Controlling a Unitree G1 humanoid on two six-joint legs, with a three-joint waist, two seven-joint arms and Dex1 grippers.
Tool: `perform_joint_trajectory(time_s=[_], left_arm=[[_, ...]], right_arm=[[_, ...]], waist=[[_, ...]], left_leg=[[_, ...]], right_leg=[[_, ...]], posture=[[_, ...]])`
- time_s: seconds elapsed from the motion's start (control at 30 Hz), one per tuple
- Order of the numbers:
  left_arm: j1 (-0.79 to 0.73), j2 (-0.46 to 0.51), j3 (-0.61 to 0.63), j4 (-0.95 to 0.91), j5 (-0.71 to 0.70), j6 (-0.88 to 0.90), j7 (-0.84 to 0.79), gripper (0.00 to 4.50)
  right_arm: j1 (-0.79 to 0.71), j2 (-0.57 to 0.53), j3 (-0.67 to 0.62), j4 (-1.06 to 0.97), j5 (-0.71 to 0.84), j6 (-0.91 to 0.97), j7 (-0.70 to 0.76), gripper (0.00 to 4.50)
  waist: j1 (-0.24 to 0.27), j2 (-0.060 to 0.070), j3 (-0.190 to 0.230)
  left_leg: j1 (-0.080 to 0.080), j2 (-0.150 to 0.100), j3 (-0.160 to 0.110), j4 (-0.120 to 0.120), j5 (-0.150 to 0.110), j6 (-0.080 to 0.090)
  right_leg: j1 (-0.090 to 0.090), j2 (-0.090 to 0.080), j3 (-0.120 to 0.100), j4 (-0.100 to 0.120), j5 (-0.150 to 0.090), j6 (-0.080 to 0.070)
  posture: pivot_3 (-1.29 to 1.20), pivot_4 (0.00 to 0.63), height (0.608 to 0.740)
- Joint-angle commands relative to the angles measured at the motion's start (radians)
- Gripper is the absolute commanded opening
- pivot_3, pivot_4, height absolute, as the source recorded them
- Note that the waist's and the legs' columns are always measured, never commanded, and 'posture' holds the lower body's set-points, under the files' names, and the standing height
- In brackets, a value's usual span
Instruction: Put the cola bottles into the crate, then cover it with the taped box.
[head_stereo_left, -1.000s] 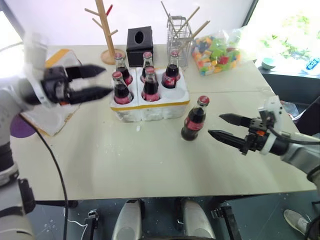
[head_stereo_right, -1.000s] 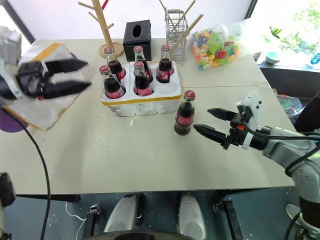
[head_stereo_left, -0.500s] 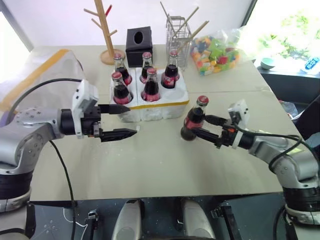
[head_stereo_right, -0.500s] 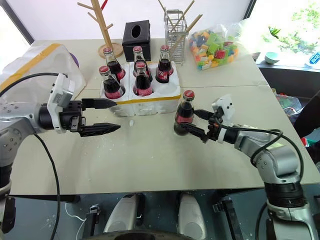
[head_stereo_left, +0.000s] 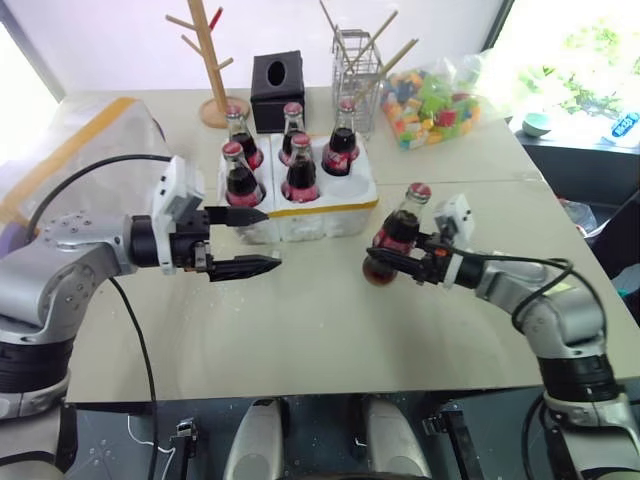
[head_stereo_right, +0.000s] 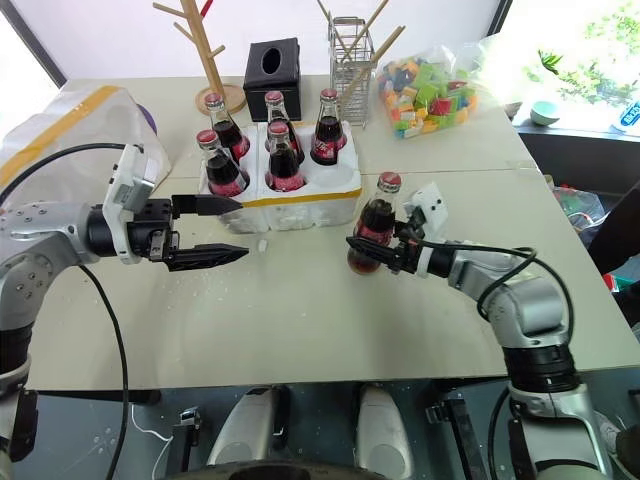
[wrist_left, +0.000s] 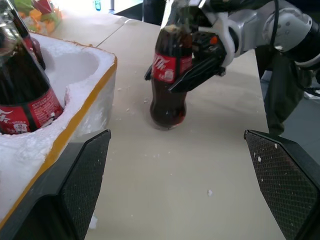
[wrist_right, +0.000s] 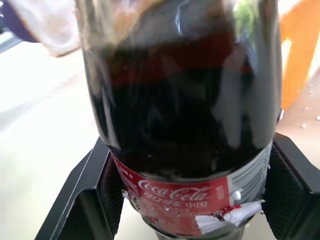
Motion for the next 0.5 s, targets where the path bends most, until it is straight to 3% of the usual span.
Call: perform_joint_trajectory(time_s=[0.03,0.23,0.5], left_arm=[[-0.023,0.003,0.024,-0.027,-0.037,0.009,0.011,4.50],[-0.022,0.000,0.030,-0.010,-0.032,-0.008,0.033,4.50],[-0.009,-0.005,0.041,-0.025,-0.037,-0.019,0.064,4.50]], right_arm=[[-0.187,-0.023,-0.106,-0.078,0.120,0.027,0.007,2.86],[-0.488,0.054,-0.017,0.143,0.009,-0.020,-0.019,2.86],[-0.667,0.215,0.110,0.569,-0.250,-0.249,-0.039,2.86]], waist=[[-0.007,0.001,0.001],[-0.020,0.001,0.001],[-0.023,0.001,0.001]], left_leg=[[0.000,0.000,0.000,0.000,0.000,0.000],[0.001,0.000,0.000,-0.003,0.000,0.000],[-0.001,0.000,0.001,-0.003,0.000,0.000]], right_leg=[[0.000,0.000,0.000,0.000,0.000,0.000],[-0.002,0.001,0.001,0.001,0.000,0.000],[-0.004,0.001,0.001,0.001,0.003,0.004]], posture=[[0.00,0.150,0.740],[0.00,0.150,0.740],[0.00,0.150,0.740]])
